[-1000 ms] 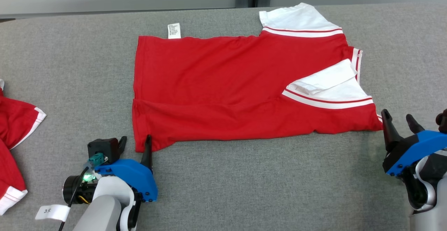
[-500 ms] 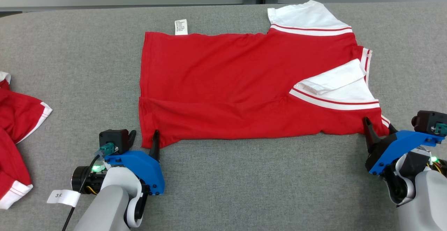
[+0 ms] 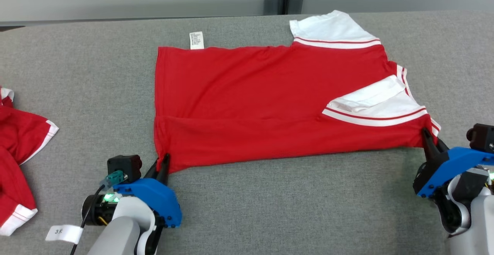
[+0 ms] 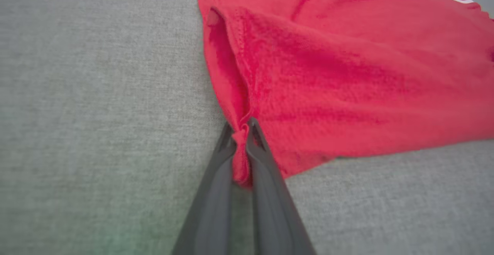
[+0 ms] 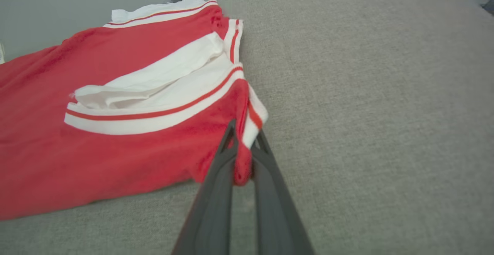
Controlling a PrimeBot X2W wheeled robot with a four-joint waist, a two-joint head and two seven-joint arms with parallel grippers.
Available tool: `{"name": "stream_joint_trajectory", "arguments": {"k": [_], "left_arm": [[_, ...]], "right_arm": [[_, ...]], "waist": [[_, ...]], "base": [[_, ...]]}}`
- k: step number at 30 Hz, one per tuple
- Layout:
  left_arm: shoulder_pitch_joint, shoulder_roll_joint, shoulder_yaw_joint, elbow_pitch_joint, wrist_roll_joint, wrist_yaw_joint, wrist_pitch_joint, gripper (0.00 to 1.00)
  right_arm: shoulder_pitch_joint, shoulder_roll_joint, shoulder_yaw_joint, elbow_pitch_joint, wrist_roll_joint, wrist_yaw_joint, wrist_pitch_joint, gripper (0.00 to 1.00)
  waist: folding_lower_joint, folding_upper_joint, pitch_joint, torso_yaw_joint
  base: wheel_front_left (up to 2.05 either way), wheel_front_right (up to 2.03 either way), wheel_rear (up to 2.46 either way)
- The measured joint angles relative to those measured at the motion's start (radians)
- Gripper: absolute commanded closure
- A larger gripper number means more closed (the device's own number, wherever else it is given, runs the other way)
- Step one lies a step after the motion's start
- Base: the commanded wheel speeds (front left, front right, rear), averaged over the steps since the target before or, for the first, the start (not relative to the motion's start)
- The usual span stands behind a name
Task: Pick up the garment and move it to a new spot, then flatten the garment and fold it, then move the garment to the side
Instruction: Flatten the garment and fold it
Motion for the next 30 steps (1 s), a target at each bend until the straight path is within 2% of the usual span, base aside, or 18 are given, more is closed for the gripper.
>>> {"name": "stream_joint_trajectory", "arguments": {"k": [12, 20, 21, 22, 23, 24, 30], "left_arm": [[0.226, 0.067, -0.009, -0.281, -0.027, 0.061, 0.102, 1.0], [0.385, 0.101, -0.012, -0.451, -0.044, 0.134, 0.163, 1.0], [0.395, 0.105, -0.011, -0.463, -0.044, 0.137, 0.164, 0.91], [0.402, 0.108, -0.009, -0.472, -0.045, 0.141, 0.165, 0.58], [0.405, 0.112, -0.01, -0.476, -0.044, 0.146, 0.172, 0.34], [0.407, 0.117, -0.009, -0.48, -0.042, 0.146, 0.173, 0.0], [0.418, 0.132, 0.0, -0.5, -0.044, 0.163, 0.181, 0.0]], "right_arm": [[0.23, 0.006, -0.032, -0.244, 0.058, 0.001, 0.121, 1.0], [0.357, 0.007, -0.033, -0.285, 0.144, 0.0, 0.154, 1.0], [0.365, 0.007, -0.033, -0.28, 0.147, 0.0, 0.155, 1.0], [0.371, 0.007, -0.033, -0.273, 0.152, 0.0, 0.156, 0.94], [0.373, 0.007, -0.033, -0.265, 0.16, 0.0, 0.158, 0.67], [0.374, 0.007, -0.033, -0.256, 0.165, 0.0, 0.164, 0.0], [0.372, 0.007, -0.035, -0.232, 0.164, 0.0, 0.147, 0.0]], "waist": [[0.0, 0.0, -0.06, 0.001], [-0.0002, 0.0, -0.079, 0.005], [-0.0002, 0.0, -0.08, 0.006], [-0.0002, 0.0, -0.081, 0.007], [-0.0002, 0.0, -0.082, 0.008], [-0.0002, 0.0, -0.083, 0.008], [-0.0002, 0.0, -0.094, 0.011]], "base": [[0.0, 0.0, 0.0], [0.0, 0.0, 0.0], [0.0, 0.0, 0.0], [0.0, 0.0, 0.0], [0.0, 0.0, 0.0], [0.0, 0.0, 0.0], [0.0, 0.0, 0.0]]}}
